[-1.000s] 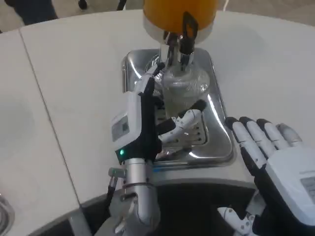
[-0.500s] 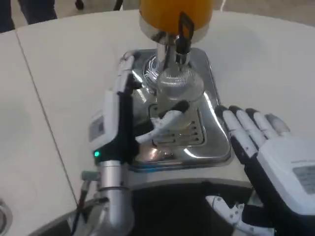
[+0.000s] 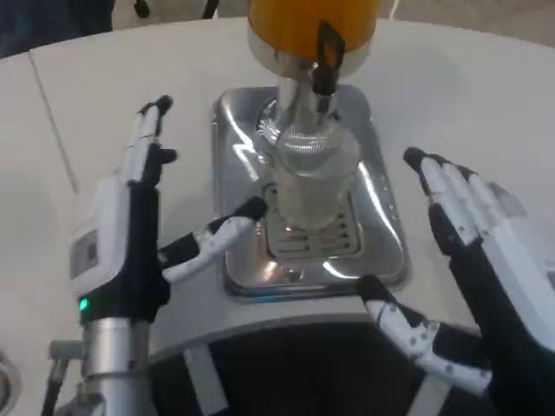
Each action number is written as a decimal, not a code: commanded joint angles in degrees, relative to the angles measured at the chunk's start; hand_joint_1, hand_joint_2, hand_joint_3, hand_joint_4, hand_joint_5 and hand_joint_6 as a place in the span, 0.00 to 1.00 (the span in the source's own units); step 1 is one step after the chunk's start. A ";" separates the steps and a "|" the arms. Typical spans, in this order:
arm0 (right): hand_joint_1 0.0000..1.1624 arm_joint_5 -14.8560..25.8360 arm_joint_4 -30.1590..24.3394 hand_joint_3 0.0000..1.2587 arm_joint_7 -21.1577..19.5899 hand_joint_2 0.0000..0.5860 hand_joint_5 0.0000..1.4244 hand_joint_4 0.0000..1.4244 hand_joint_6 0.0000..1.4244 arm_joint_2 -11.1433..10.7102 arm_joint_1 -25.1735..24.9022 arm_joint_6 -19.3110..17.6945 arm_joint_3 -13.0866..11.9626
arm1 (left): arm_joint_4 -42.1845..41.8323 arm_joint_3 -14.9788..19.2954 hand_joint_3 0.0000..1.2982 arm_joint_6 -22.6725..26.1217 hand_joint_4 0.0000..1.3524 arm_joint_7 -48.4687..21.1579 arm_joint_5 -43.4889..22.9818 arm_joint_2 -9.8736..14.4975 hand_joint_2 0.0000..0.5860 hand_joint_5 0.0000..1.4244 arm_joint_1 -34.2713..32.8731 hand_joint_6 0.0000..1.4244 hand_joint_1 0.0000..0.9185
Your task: Grasp the cup under the faucet to collect the drink, then remove the cup.
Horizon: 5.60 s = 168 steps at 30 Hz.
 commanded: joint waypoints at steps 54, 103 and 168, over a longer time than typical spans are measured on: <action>0.33 41.18 27.98 0.00 -12.10 0.68 0.00 0.00 0.00 -4.77 -42.20 19.72 3.51 | -32.66 8.14 0.00 3.49 0.00 -17.41 18.72 6.92 0.27 0.00 35.73 0.01 0.00; 0.27 11.86 21.82 0.04 16.96 0.71 0.01 0.00 0.04 -19.06 -53.99 34.13 18.59 | -15.33 1.57 0.00 11.62 0.00 -18.43 13.54 0.78 0.14 0.00 11.72 0.01 0.15; 0.57 -1.62 -0.70 0.00 0.19 0.54 0.00 0.00 0.02 -19.33 2.92 -1.82 -0.82 | 2.22 -5.53 0.00 14.91 0.00 -14.59 6.93 -6.82 0.06 0.00 -4.93 0.01 0.07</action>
